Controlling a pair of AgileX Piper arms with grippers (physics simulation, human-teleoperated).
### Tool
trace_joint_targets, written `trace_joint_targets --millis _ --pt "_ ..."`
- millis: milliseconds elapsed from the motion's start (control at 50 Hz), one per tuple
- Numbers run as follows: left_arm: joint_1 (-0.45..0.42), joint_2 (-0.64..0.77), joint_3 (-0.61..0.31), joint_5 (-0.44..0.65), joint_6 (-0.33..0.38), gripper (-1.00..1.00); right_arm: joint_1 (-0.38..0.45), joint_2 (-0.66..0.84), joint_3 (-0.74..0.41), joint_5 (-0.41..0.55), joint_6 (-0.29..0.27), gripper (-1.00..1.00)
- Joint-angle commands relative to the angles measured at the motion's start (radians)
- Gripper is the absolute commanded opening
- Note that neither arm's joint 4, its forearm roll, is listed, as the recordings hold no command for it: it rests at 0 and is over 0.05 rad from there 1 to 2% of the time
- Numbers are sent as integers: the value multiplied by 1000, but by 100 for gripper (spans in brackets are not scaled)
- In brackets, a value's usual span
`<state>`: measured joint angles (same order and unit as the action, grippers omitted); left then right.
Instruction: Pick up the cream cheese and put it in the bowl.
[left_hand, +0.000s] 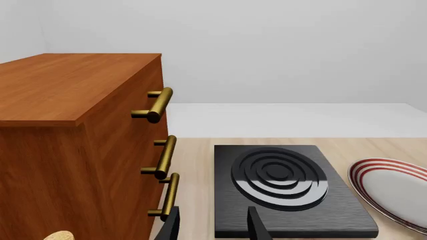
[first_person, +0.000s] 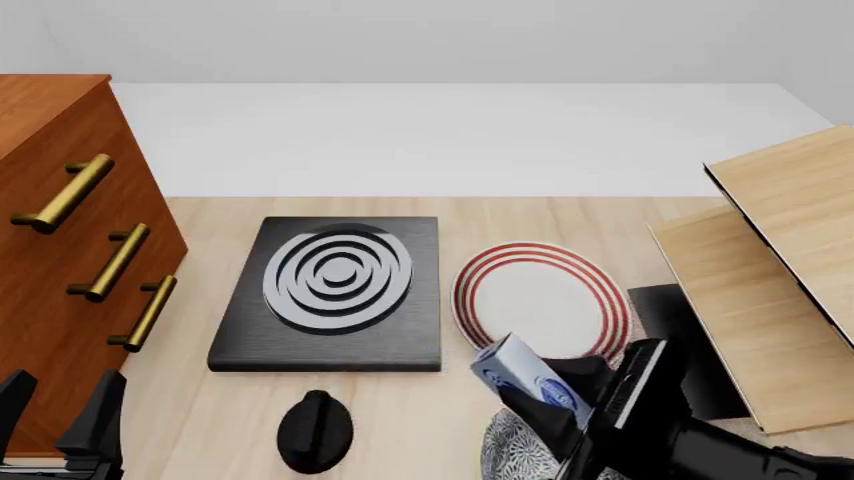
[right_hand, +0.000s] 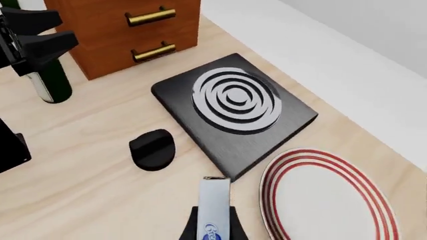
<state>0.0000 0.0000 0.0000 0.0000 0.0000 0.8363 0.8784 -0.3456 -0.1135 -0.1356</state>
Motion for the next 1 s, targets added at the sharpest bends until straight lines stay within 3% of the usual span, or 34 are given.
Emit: trace_joint_targets --millis 20,500,780,1000 --pt "0 0 0 0 0 100 -37 -17 64 -44 34 -100" --pt "0 0 0 0 0 100 -70 -13 203 -164 99 -100" --pt "0 0 0 0 0 100 -73 65 250 -262 120 -100" --pt "0 0 0 0 0 100 -77 173 290 -392 135 -100"
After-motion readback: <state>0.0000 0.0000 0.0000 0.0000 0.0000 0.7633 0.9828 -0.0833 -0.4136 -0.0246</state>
